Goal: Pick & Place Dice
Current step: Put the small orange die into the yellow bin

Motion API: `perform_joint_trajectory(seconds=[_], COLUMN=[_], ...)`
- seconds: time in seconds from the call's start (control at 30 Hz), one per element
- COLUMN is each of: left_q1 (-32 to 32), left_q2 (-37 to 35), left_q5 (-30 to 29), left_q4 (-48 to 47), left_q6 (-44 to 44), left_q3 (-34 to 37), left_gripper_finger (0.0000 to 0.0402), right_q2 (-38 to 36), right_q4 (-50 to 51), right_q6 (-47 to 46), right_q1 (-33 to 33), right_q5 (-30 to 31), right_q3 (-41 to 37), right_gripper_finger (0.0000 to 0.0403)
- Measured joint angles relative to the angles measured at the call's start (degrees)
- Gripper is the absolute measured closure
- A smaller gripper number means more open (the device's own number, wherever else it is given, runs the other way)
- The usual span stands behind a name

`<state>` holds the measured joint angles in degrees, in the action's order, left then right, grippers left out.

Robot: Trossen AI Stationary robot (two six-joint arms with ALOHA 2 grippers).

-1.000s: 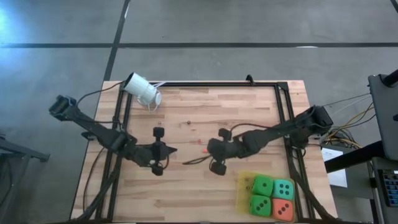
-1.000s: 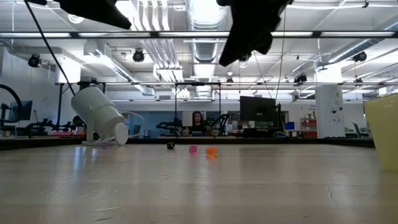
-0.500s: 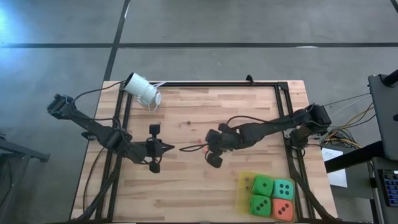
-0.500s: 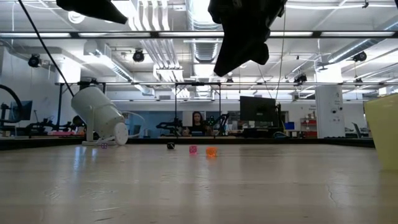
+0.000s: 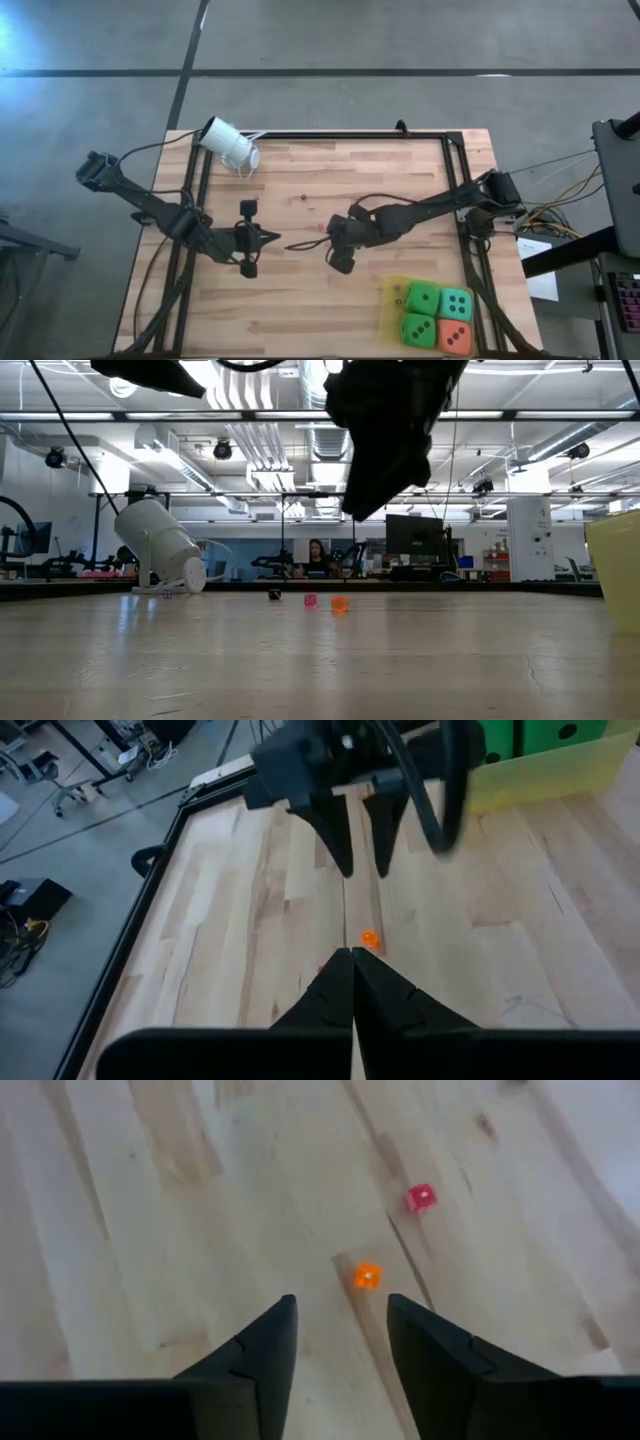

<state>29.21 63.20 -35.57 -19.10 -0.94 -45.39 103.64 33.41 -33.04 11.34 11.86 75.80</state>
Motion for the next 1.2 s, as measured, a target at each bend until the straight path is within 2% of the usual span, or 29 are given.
perform_joint_trajectory(seconds=[0.3,0.87,1.2], left_q1=[0.0,0.0,0.0], left_q2=[0.0,0.0,0.0], left_q5=[0.01,0.04,0.22], left_q4=[-0.04,-0.33,-0.3], left_q6=[0.8,1.04,1.04], left_q3=[0.02,0.02,0.02], left_gripper_finger=[0.0399,0.0399,0.0399], right_q2=[3.56,14.41,15.12], right_q4=[-0.03,-3.62,-3.63], right_q6=[0.2,0.66,0.83], right_q1=[-1.05,-2.58,-3.09], right_q5=[-0.31,-1.44,-1.55], right_q3=[1.74,2.67,2.72], right_gripper_finger=[0.0226,0.0225,0.0225])
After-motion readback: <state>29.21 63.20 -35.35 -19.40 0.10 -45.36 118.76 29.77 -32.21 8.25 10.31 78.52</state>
